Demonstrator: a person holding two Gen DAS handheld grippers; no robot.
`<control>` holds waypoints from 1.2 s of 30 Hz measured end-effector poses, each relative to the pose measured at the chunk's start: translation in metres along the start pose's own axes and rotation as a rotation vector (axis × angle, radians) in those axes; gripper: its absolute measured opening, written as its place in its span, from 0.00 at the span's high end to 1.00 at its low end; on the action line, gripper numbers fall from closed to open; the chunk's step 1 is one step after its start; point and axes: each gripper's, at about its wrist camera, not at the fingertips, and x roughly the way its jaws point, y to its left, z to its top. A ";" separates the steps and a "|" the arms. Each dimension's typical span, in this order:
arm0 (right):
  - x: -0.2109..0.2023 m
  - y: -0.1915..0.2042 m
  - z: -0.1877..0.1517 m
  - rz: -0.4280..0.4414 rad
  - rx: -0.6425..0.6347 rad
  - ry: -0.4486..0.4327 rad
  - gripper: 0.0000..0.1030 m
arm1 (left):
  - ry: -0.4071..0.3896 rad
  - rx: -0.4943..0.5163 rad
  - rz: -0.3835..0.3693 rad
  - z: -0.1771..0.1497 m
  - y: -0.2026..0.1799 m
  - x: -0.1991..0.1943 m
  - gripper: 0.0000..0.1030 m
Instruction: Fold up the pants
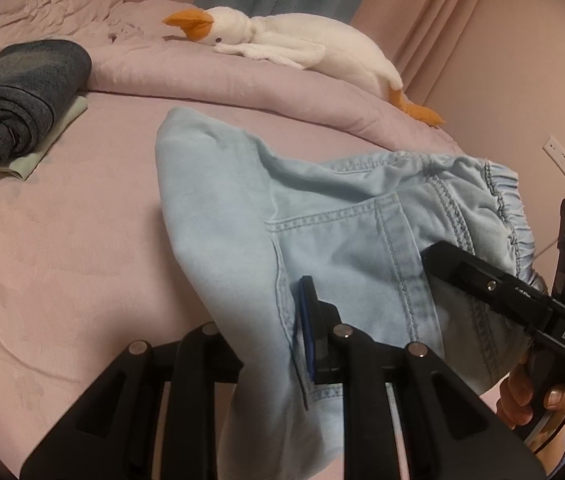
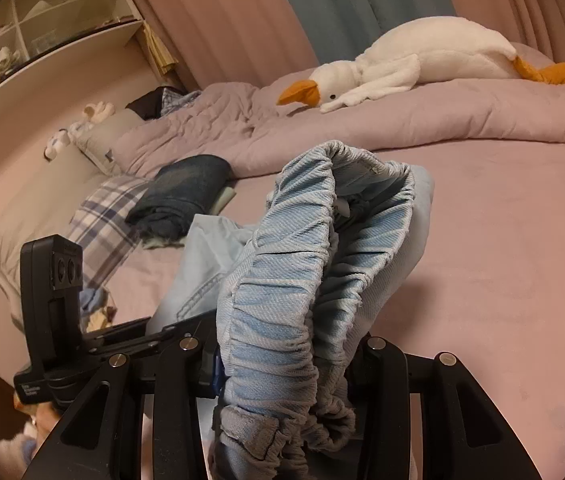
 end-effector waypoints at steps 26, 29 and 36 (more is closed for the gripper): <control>0.038 -0.069 -0.020 -0.064 0.269 0.172 0.43 | 0.083 -0.048 0.128 -0.017 0.050 0.022 0.55; 0.016 -0.060 -0.030 -0.145 0.176 0.155 0.42 | 0.083 -0.058 0.129 -0.029 0.055 0.012 0.54; 0.016 -0.052 -0.057 -0.277 0.019 0.178 0.35 | 0.080 0.018 0.224 -0.045 0.040 0.021 0.51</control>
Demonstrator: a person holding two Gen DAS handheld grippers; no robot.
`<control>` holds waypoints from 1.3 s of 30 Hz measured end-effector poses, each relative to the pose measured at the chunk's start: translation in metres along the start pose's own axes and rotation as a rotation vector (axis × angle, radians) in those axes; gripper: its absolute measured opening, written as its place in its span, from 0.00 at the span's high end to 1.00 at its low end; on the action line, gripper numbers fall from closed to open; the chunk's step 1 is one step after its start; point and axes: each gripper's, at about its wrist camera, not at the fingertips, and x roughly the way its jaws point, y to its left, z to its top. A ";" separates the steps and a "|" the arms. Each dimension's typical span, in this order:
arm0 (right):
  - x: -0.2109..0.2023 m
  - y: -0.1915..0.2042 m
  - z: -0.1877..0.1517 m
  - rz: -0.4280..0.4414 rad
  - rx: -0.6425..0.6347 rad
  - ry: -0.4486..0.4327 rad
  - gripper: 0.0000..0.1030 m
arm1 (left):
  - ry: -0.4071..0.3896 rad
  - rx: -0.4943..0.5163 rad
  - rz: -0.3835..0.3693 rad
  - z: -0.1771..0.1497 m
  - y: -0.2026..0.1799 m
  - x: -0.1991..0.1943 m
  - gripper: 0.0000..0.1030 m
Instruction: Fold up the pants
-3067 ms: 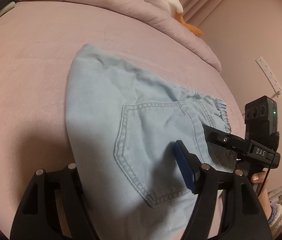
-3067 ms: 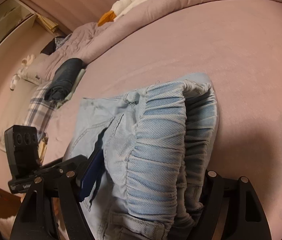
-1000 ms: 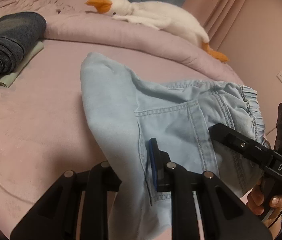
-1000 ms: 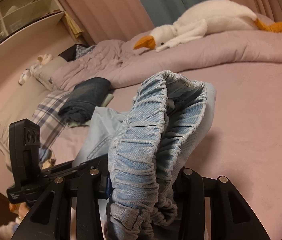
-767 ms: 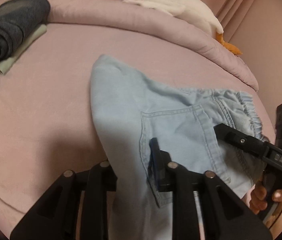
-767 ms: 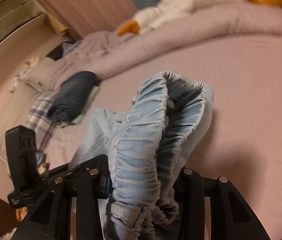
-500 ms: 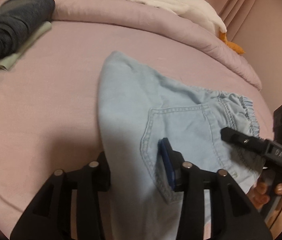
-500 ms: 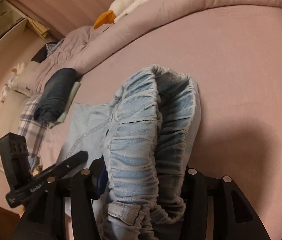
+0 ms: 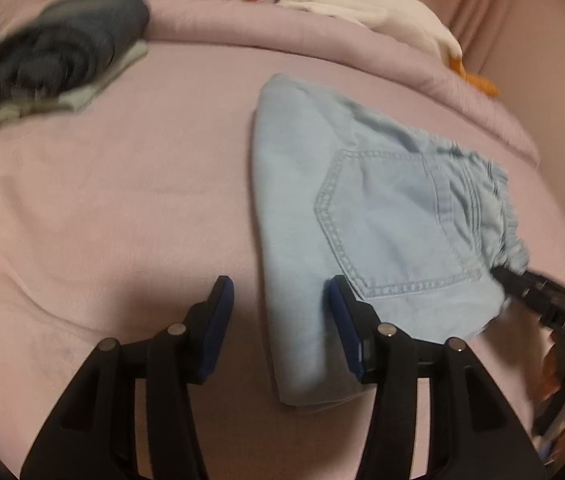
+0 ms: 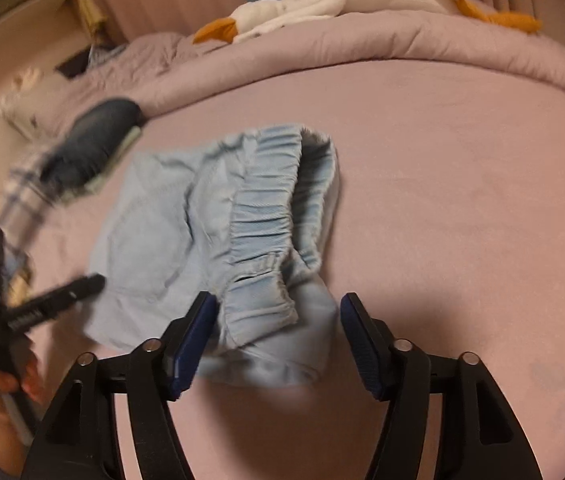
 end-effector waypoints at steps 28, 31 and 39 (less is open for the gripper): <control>-0.146 0.077 -0.036 -0.022 -0.130 -0.148 0.04 | -0.126 0.076 0.205 -0.056 -0.091 -0.179 0.00; -0.144 0.078 -0.041 -0.024 -0.124 -0.132 0.04 | -0.110 0.081 0.196 -0.057 -0.093 -0.177 0.01; -0.157 0.084 -0.041 -0.031 -0.137 -0.157 0.04 | -0.122 0.082 0.177 -0.055 -0.094 -0.182 0.00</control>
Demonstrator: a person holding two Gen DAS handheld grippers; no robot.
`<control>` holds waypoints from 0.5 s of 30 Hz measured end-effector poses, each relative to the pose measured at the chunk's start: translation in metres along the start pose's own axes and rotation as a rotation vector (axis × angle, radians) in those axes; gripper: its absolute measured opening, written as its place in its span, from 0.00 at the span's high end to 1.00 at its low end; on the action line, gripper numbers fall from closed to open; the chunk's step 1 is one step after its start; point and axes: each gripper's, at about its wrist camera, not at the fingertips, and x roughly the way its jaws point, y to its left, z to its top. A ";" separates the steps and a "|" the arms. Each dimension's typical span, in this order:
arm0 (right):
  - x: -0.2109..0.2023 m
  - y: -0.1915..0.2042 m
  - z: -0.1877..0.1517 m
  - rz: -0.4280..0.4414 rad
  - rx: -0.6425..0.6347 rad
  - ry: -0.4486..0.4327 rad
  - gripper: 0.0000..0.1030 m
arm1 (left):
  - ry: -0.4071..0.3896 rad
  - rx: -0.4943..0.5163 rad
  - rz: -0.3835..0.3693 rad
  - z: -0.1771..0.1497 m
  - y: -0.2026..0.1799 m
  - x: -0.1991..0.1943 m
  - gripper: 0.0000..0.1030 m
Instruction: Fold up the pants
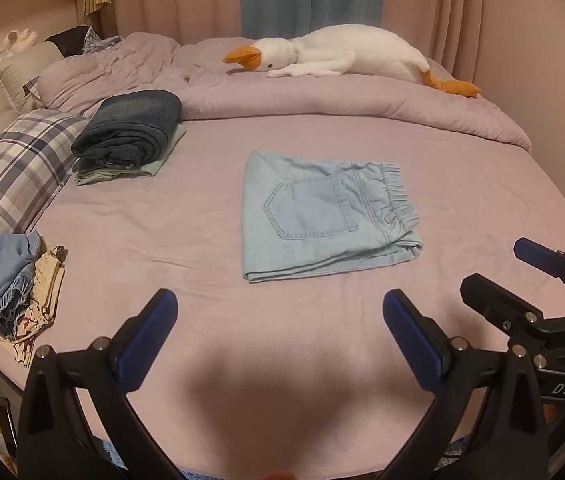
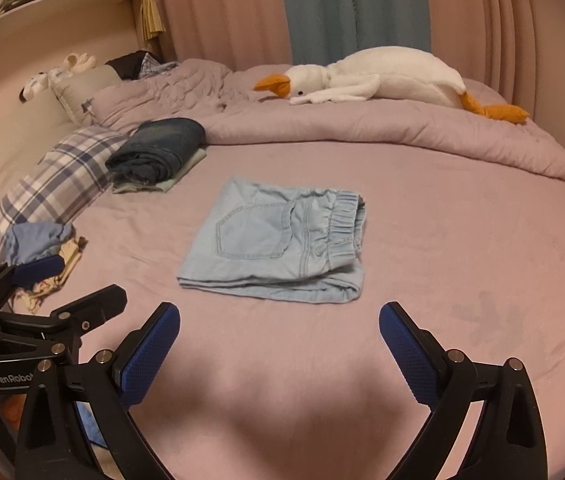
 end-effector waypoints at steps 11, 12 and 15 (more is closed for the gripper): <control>0.001 0.005 -0.001 0.004 0.001 0.012 0.04 | 0.004 -0.011 0.005 0.000 0.008 0.003 0.01; 0.001 0.006 0.000 0.004 0.003 0.011 0.04 | 0.002 -0.017 0.004 0.000 0.009 0.003 0.01; 0.000 0.005 0.001 -0.001 0.008 0.010 0.04 | 0.003 -0.028 0.009 0.002 0.016 0.004 0.01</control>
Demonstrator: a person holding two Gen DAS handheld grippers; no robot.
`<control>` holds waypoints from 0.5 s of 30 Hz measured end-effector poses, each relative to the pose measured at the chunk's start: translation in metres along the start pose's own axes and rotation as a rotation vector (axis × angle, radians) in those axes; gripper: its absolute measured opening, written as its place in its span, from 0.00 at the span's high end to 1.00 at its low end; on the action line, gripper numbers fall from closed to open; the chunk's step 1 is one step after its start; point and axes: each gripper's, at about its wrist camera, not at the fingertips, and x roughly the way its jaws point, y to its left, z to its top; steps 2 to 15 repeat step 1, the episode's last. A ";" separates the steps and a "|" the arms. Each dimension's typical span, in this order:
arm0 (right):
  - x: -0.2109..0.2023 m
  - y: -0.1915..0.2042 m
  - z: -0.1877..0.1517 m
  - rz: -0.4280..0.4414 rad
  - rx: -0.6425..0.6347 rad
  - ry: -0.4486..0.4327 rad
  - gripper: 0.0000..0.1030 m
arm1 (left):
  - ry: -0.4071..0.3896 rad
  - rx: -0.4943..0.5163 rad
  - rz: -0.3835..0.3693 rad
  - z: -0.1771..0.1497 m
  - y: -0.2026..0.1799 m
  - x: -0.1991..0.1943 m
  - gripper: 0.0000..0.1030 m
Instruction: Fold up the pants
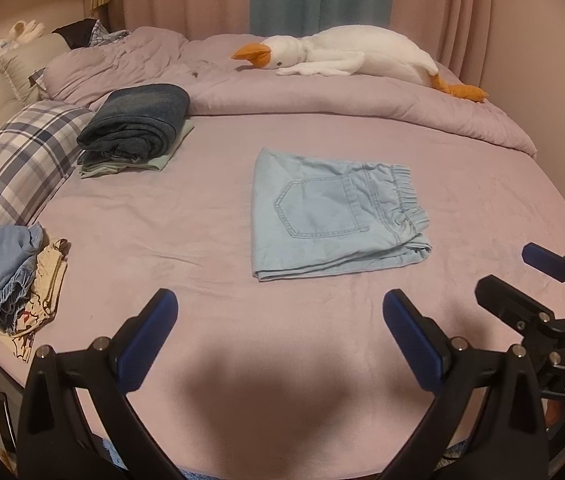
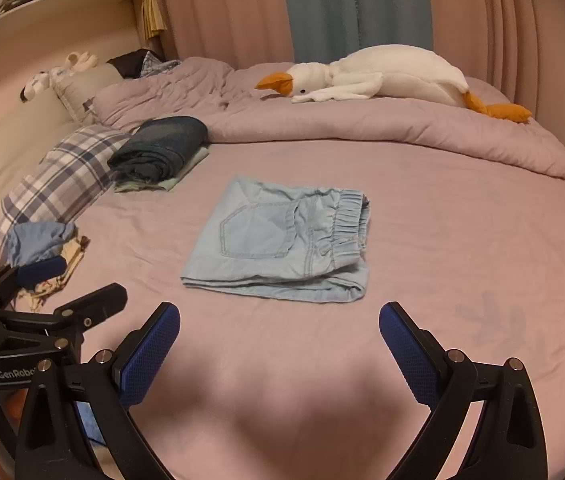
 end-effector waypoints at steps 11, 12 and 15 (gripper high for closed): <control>0.000 0.000 0.000 0.002 0.001 -0.001 0.04 | 0.000 -0.005 0.010 0.000 0.002 0.001 0.01; 0.000 0.000 0.000 0.002 0.001 -0.001 0.04 | 0.000 -0.005 0.010 0.000 0.002 0.001 0.01; 0.000 0.000 0.000 0.002 0.001 -0.001 0.04 | 0.000 -0.005 0.010 0.000 0.002 0.001 0.01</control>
